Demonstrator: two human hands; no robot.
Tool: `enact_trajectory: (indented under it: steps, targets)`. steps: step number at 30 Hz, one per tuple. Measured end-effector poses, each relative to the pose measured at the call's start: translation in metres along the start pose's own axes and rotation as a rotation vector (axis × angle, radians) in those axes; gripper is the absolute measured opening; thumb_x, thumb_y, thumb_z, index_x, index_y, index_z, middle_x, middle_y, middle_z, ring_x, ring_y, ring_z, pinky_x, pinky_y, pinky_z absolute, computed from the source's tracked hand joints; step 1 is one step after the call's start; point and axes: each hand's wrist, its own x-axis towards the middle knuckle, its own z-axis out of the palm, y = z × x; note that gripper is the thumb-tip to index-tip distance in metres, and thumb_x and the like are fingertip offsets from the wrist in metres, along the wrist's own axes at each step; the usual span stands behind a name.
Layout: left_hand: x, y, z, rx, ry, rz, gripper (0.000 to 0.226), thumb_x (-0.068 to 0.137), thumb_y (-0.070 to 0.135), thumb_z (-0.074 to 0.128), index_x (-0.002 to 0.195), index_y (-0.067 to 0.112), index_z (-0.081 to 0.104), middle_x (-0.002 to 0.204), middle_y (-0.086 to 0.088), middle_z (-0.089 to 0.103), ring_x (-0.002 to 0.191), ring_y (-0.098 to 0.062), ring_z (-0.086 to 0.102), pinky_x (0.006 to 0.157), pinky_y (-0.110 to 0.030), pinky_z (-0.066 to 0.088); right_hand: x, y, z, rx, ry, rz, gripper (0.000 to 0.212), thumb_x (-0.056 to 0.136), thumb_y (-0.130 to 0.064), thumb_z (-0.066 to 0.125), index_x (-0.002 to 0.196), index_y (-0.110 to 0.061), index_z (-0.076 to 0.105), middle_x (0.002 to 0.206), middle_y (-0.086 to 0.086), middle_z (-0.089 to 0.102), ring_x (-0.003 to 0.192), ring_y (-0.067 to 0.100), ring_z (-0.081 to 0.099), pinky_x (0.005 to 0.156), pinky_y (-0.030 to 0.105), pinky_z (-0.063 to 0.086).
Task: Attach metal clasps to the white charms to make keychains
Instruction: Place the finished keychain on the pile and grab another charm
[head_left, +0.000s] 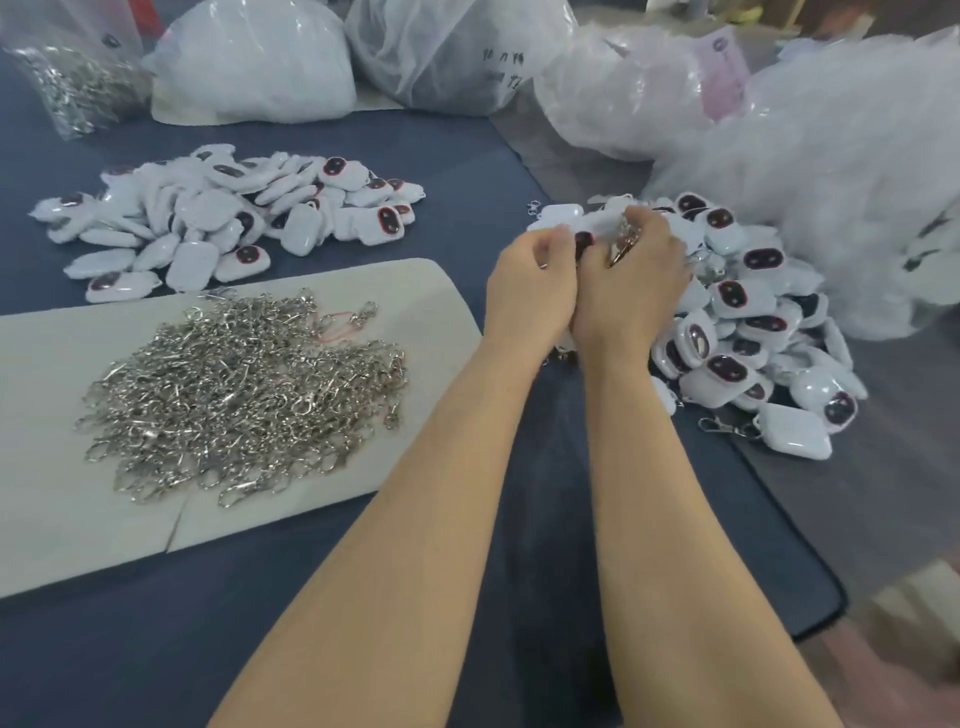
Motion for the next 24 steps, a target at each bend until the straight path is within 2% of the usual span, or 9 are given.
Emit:
enact_trajectory:
  steps: [3,5,8,11,13,15,18,22,24]
  targets:
    - [0.004,0.001,0.016,0.091,-0.153,-0.046,0.049,0.101,0.045,0.026,0.102,0.017,0.066,0.109,-0.006,0.067,0.11,-0.025,0.057,0.095,-0.035,0.045,0.005,0.009,-0.002,-0.129,-0.001,0.012,0.041,0.093,-0.026,0.052,0.134,-0.022,0.049,0.143,0.003,0.038,0.127,0.025,0.033,0.1,0.029,0.028]
    - [0.005,0.001,0.02,0.144,-0.233,-0.088,0.057,0.099,0.052,0.019,0.107,0.021,0.066,0.118,-0.007,0.064,0.116,-0.024,0.053,0.103,-0.041,0.04,0.004,0.013,-0.002,-0.144,-0.003,0.012,0.04,0.096,-0.032,0.05,0.134,-0.02,0.05,0.15,0.004,0.03,0.134,0.025,0.026,0.107,0.03,0.025]
    - [0.005,-0.001,0.019,0.054,-0.187,-0.047,0.053,0.1,0.05,0.024,0.103,0.019,0.068,0.11,-0.001,0.067,0.109,-0.02,0.058,0.096,-0.033,0.045,0.001,0.01,0.001,-0.102,0.048,-0.059,0.038,0.095,-0.03,0.052,0.131,-0.015,0.054,0.148,0.006,0.032,0.137,0.023,0.024,0.11,0.032,0.023]
    - [0.008,0.0,0.004,-0.049,0.04,-0.005,0.037,0.101,0.039,0.033,0.099,0.019,0.063,0.091,0.011,0.063,0.096,-0.012,0.058,0.08,-0.023,0.042,-0.008,-0.002,0.01,0.031,0.053,-0.212,0.032,0.088,-0.007,0.051,0.119,-0.007,0.06,0.131,0.01,0.05,0.126,0.023,0.041,0.106,0.033,0.029]
    - [0.013,0.0,-0.014,-0.07,0.16,0.024,0.024,0.1,0.032,0.039,0.099,0.017,0.058,0.088,0.014,0.058,0.092,-0.009,0.056,0.08,-0.024,0.042,-0.017,-0.015,0.022,0.209,-0.088,-0.191,0.025,0.087,-0.005,0.052,0.11,-0.009,0.061,0.114,0.006,0.06,0.109,0.019,0.053,0.095,0.034,0.041]
    - [0.018,0.0,-0.036,-0.091,0.231,0.018,0.017,0.097,0.026,0.045,0.104,0.016,0.057,0.101,0.006,0.062,0.1,-0.012,0.057,0.092,-0.031,0.045,-0.027,-0.031,0.037,0.373,-0.298,-0.091,0.014,0.088,-0.009,0.053,0.099,-0.014,0.061,0.097,0.0,0.065,0.09,0.014,0.059,0.081,0.026,0.049]
    - [0.026,-0.004,-0.079,-0.09,0.361,-0.027,0.024,0.095,0.021,0.046,0.116,0.013,0.053,0.12,-0.003,0.059,0.11,-0.016,0.057,0.1,-0.036,0.044,-0.043,-0.054,0.073,0.271,-0.53,-0.148,0.015,0.089,-0.014,0.055,0.102,-0.017,0.062,0.097,-0.004,0.064,0.08,0.008,0.054,0.062,0.01,0.039]
    - [0.039,-0.014,-0.135,-0.185,0.499,-0.146,0.034,0.093,0.017,0.047,0.125,0.006,0.051,0.13,-0.015,0.053,0.11,-0.025,0.057,0.093,-0.035,0.048,-0.066,-0.084,0.124,0.18,-0.724,-0.188,0.031,0.093,-0.014,0.051,0.124,-0.019,0.057,0.121,0.001,0.058,0.091,0.008,0.051,0.067,0.005,0.037]
    - [0.045,-0.019,-0.158,-0.213,0.557,-0.17,0.039,0.091,0.014,0.046,0.125,-0.005,0.05,0.119,-0.024,0.056,0.095,-0.028,0.061,0.081,-0.037,0.053,-0.075,-0.097,0.143,0.144,-0.768,-0.206,0.036,0.093,-0.015,0.049,0.128,-0.02,0.054,0.137,0.008,0.049,0.108,0.015,0.049,0.088,0.016,0.041]
